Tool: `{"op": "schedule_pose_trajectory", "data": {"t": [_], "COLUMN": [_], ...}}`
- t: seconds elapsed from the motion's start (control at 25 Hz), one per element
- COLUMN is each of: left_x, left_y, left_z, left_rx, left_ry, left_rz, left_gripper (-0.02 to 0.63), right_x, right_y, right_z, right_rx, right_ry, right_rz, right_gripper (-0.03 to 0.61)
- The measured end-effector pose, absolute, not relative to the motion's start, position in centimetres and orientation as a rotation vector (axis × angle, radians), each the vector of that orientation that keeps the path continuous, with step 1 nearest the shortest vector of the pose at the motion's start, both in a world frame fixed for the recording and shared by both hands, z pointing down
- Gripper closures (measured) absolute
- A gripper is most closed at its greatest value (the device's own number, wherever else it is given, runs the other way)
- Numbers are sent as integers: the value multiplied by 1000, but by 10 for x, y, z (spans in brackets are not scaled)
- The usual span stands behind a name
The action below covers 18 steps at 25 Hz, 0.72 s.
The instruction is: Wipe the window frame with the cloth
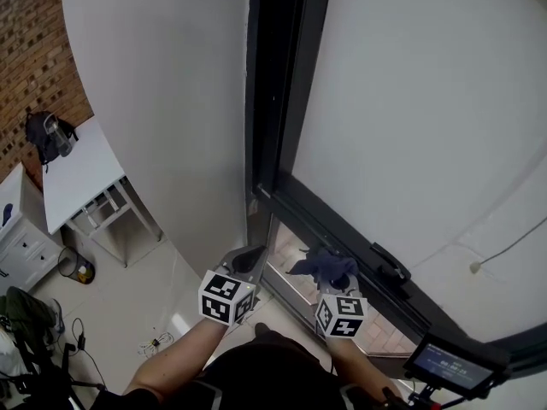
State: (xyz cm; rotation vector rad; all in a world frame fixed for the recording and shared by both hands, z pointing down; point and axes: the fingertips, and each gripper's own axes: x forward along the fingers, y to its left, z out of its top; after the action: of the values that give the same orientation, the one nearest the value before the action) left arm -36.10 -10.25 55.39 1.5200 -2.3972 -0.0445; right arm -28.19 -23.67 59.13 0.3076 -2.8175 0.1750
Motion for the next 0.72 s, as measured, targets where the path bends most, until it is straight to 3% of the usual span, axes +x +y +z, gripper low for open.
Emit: {"op": "schedule_pose_trajectory", "data": {"t": [0.72], "left_x": [-426], "left_y": [-83], "left_z": [546], "left_rx": [1402], "left_ry": [-2465], "left_rz": [-33], "left_gripper": [620], "right_x": [-367], "right_y": [-199], "right_z": [588], "right_rx": [205], "right_ry": [-2840], "right_rz": [227], "right_gripper": [523]}}
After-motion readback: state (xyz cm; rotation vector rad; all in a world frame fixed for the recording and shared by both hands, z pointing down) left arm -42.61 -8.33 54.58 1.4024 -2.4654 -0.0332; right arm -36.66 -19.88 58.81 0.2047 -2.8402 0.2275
